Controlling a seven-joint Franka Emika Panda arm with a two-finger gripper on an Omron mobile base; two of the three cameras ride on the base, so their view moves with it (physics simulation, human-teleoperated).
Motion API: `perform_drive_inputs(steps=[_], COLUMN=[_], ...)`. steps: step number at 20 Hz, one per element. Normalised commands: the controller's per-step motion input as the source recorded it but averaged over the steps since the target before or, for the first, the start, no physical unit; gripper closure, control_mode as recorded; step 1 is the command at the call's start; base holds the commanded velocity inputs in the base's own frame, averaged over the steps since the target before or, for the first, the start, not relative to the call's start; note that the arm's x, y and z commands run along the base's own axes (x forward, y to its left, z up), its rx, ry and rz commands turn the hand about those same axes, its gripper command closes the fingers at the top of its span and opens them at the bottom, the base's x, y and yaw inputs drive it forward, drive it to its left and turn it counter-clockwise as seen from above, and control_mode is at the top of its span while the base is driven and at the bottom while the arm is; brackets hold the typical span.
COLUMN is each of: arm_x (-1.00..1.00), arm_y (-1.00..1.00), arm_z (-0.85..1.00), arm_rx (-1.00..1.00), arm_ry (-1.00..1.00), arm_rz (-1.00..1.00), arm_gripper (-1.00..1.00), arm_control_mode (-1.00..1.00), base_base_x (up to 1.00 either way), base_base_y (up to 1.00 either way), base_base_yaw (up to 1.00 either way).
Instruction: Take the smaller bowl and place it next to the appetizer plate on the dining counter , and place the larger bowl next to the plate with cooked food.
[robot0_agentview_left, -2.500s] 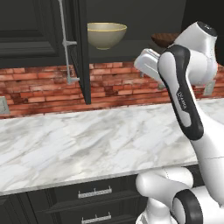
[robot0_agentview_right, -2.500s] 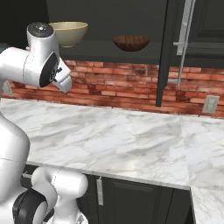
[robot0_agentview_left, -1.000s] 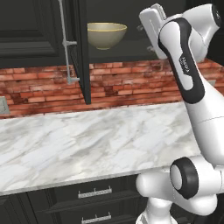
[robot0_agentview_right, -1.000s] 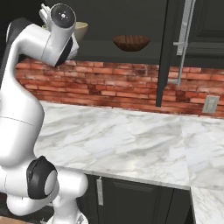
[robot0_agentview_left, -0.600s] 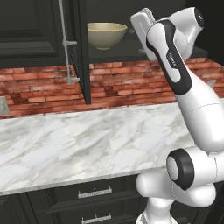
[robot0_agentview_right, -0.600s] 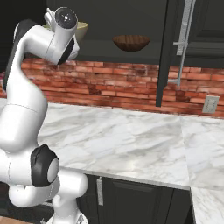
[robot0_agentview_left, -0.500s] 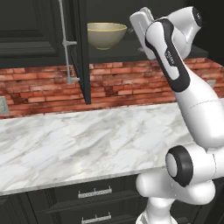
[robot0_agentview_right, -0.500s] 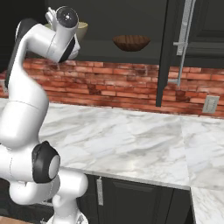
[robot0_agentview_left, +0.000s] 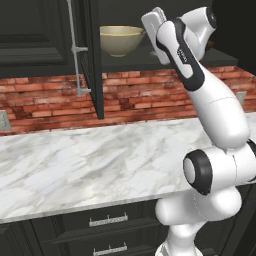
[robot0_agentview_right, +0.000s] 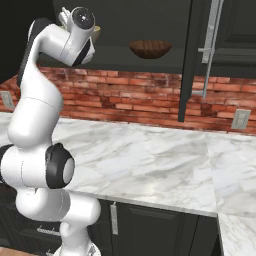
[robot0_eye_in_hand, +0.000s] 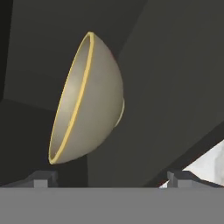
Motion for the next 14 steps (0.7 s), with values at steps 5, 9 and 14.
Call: perform_drive_inputs(steps=[5, 9, 14], arm_x=[0.42, 0.39, 0.3], arm_y=[0.1, 0.12, 0.21], arm_z=[-0.01, -0.02, -0.1], arm_rx=[0.01, 0.01, 0.01], arm_ry=[0.0, 0.0, 0.0], arm_rz=[0.0, 0.0, 0.0], arm_gripper=[-1.0, -1.0, -1.0], arm_control_mode=[-1.0, -1.0, -1.0], base_base_x=[0.0, 0.0, 0.0], base_base_y=[0.0, 0.0, 0.0], base_base_yaw=[0.0, 0.0, 0.0])
